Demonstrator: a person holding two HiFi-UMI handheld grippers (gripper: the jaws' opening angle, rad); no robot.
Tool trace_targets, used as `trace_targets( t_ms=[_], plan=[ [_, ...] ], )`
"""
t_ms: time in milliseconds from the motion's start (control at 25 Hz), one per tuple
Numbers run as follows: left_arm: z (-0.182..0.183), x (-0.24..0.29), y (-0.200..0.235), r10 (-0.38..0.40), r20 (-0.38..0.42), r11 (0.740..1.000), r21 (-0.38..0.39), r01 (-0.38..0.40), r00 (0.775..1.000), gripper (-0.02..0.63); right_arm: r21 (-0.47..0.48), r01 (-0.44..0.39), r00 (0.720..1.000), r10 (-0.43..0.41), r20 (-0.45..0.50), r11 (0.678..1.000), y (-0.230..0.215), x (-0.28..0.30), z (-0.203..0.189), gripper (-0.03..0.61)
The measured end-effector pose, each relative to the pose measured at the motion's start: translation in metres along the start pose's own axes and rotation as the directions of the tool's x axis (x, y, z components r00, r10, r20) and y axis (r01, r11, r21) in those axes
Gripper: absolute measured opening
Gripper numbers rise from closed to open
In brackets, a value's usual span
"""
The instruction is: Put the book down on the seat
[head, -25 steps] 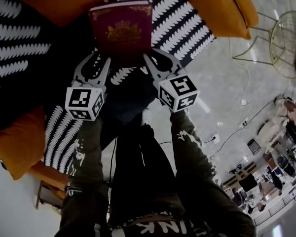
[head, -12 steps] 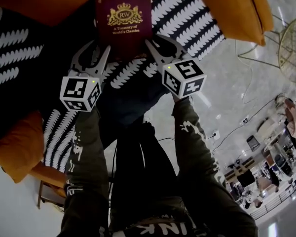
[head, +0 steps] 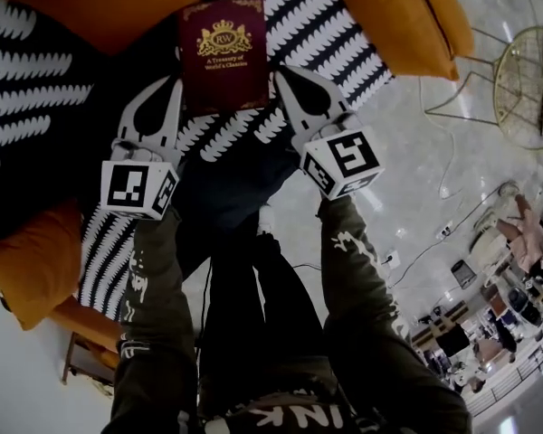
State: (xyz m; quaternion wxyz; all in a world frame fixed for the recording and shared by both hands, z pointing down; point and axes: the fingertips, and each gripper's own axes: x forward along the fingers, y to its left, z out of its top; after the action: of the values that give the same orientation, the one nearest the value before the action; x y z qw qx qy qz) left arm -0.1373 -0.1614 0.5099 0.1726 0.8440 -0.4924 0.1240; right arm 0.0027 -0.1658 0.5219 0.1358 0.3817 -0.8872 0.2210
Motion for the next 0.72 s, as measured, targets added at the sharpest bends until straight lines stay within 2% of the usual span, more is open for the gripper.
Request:
trace_targets(
  t_ms=[160,320,400,560,720],
  plan=[
    [0.095,-0.052,-0.025,0.010,0.121,0.998,0.063,-0.018,0.993,0.003,-0.090,0.013,0.993,-0.002,0.118,0.996,0.034,-0.055,0.086,0.009],
    [0.204,-0.114,-0.076,-0.003,0.263,0.992,0.126,-0.031,0.965,0.003,-0.192,0.038,0.968,0.012,0.253,0.981,0.076,-0.137,0.182,0.009],
    [0.253,-0.158,-0.110,-0.012,0.306,0.987,0.158,-0.039,0.952,0.003,-0.223,0.046,0.954,0.024,0.299,0.974,0.108,-0.186,0.223,0.009],
    [0.313,-0.254,-0.181,-0.017,0.350,0.979,0.198,-0.056,0.937,0.003,-0.249,0.055,0.931,0.041,0.362,0.967,0.173,-0.281,0.272,0.011],
    [0.348,-0.327,-0.233,-0.029,0.370,0.969,0.239,-0.065,0.929,0.003,-0.274,0.054,0.919,0.060,0.390,0.960,0.228,-0.348,0.301,0.011]
  ],
)
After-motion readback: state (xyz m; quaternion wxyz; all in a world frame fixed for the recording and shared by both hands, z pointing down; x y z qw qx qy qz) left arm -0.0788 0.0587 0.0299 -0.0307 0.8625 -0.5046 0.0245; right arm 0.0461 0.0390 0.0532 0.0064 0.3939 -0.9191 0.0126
